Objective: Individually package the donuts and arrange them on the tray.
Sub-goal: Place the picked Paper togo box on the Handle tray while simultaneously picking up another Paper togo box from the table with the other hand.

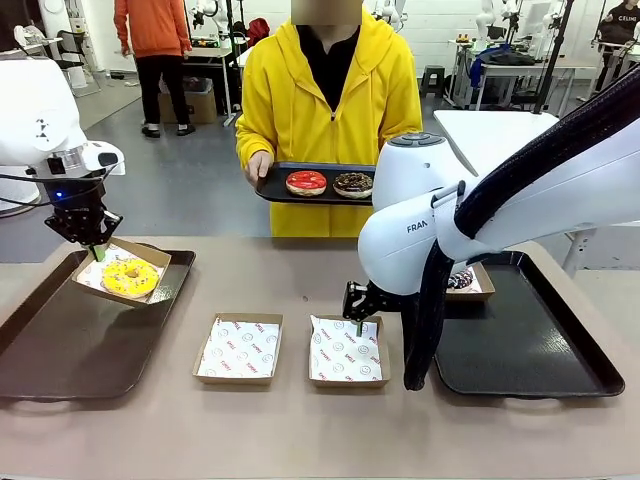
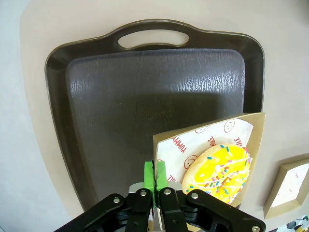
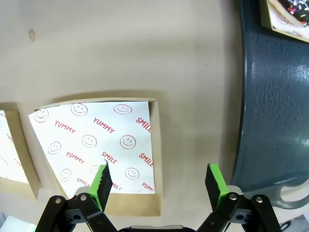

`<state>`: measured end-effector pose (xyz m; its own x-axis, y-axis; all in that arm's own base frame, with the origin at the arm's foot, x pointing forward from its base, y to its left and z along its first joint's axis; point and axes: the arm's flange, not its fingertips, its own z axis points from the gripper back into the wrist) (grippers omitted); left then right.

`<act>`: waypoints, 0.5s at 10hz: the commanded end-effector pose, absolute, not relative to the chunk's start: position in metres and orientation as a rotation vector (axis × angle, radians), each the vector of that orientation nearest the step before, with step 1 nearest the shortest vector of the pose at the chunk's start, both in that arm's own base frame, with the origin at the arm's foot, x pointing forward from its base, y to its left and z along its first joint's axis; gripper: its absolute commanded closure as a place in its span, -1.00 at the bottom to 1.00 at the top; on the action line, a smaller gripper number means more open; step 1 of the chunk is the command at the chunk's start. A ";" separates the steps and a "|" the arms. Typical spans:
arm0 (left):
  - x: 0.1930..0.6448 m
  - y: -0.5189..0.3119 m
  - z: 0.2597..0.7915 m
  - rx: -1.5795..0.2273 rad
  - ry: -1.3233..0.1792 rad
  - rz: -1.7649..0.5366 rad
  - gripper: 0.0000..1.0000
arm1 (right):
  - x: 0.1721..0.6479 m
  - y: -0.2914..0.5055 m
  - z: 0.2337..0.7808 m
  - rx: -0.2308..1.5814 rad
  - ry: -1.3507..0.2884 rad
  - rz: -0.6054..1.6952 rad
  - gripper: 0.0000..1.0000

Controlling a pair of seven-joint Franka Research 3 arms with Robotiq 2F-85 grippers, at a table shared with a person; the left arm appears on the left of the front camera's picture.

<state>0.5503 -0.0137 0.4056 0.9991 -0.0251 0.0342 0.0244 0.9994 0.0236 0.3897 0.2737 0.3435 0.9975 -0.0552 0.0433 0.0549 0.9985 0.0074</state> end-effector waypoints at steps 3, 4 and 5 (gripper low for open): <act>0.563 -0.015 0.397 0.034 -0.064 -0.005 0.98 | 0.393 0.273 0.326 0.046 -0.035 -0.058 -1.00; 0.567 -0.014 0.395 0.033 -0.067 0.001 0.98 | 0.394 0.273 0.323 0.041 -0.027 -0.056 -1.00; 0.573 -0.012 0.393 0.023 -0.063 0.010 0.98 | 0.397 0.274 0.320 0.041 -0.019 -0.058 -1.00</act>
